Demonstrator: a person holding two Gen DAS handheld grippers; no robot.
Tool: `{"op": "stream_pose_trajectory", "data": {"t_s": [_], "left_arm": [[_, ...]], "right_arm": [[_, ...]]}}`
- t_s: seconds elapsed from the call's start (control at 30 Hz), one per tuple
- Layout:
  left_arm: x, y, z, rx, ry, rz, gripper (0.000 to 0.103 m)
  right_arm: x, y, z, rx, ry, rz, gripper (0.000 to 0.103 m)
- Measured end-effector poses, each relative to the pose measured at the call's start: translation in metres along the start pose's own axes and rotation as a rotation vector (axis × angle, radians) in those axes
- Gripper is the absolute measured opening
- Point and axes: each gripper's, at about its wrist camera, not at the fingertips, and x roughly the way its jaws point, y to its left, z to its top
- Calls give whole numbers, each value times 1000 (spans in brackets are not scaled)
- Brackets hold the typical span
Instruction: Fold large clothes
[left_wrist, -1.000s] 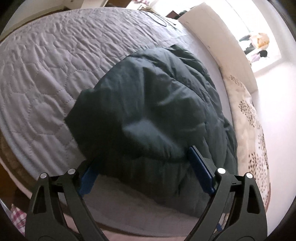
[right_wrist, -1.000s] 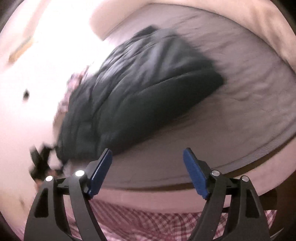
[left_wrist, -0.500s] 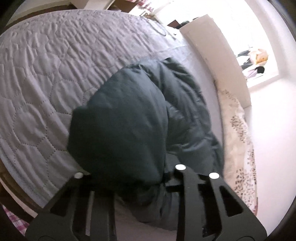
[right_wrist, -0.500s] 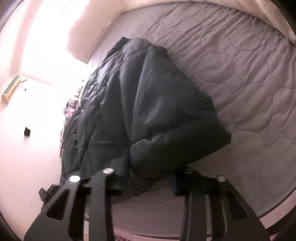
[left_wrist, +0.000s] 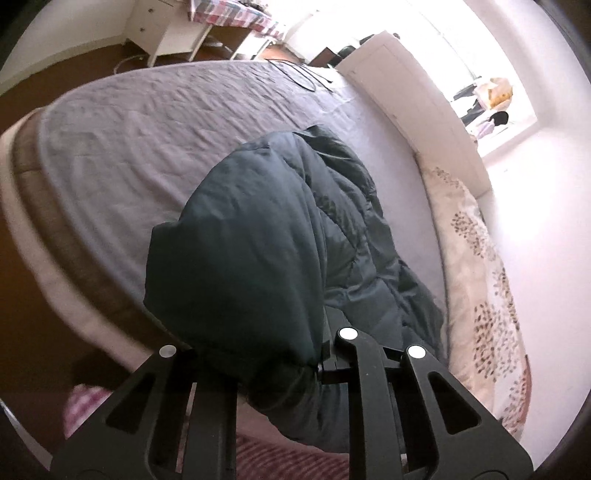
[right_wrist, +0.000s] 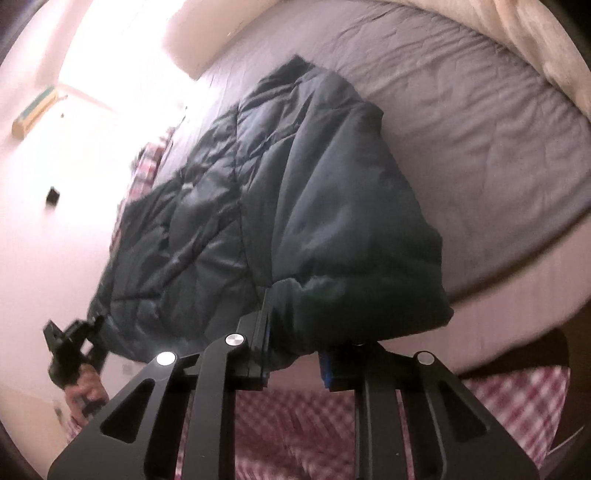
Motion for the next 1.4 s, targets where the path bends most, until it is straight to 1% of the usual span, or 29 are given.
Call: {"op": "stream_pose_trajectory", "data": {"t_s": [0.13,0.17,0.2,0.3,0.33,0.4,0.43,0.47,0.5,0.53,0.57,0.6,0.67,0.73,0.77,0.87,0.9,1.0,1.1,1.17,1.3,1.4], "left_arm": [[-13,15,-12,20,0,43,16],[-13,16,-14,23,-1,49,16],[-13,16,-14,23,-3,50,16],[-14,12,-13,39,-14,52,16],[-15,11,-15,47,-15,54,16],[-16,9,-14,60,-17,57,16],[-16,8,-14,62,-18,55,16],[-16,9,-14,62,-19,52,16],[-16,8,-14,64,-19,52,16],[-16,8,-14,68,-20,53,16],[-17,7,-15,71,-20,53,16],[-18,6,-14,77,-23,52,16],[-18,4,-15,85,-26,52,16],[-20,0,-15,97,-31,52,16],[-21,-2,-15,106,-33,54,16],[-23,-7,-16,122,-36,59,16],[-23,-7,-15,123,-36,59,16],[-25,-11,-15,138,-39,61,16],[-26,-13,-15,154,-41,67,16],[-25,-13,-15,155,-39,69,16],[-21,-9,-15,144,-30,78,16],[-18,-7,-16,135,-23,84,17]], "right_arm": [[6,6,-13,-68,29,-35,26],[7,7,-13,-82,30,-48,30],[7,9,-13,-90,38,-65,32],[9,10,-8,-95,81,-98,48],[7,10,-7,-107,87,-105,49],[-3,14,-21,-154,113,-115,49],[-7,17,-25,-184,136,-111,44],[-9,20,-30,-209,149,-103,28],[-13,26,-34,-252,167,-82,20],[-17,32,-38,-284,182,-59,7],[-20,39,-40,-306,194,-29,3],[-23,45,-43,-320,194,-4,2],[-29,65,-40,-363,160,36,1],[-25,88,-25,-406,104,56,1],[-20,93,-18,-417,91,56,1],[8,121,6,-461,42,17,1],[12,121,13,-471,30,-4,1],[41,130,30,-491,40,-86,1],[70,122,35,-486,97,-149,1],[87,116,33,-469,137,-174,1],[98,104,35,-412,159,-165,1],[100,97,35,-393,165,-151,0]]}}
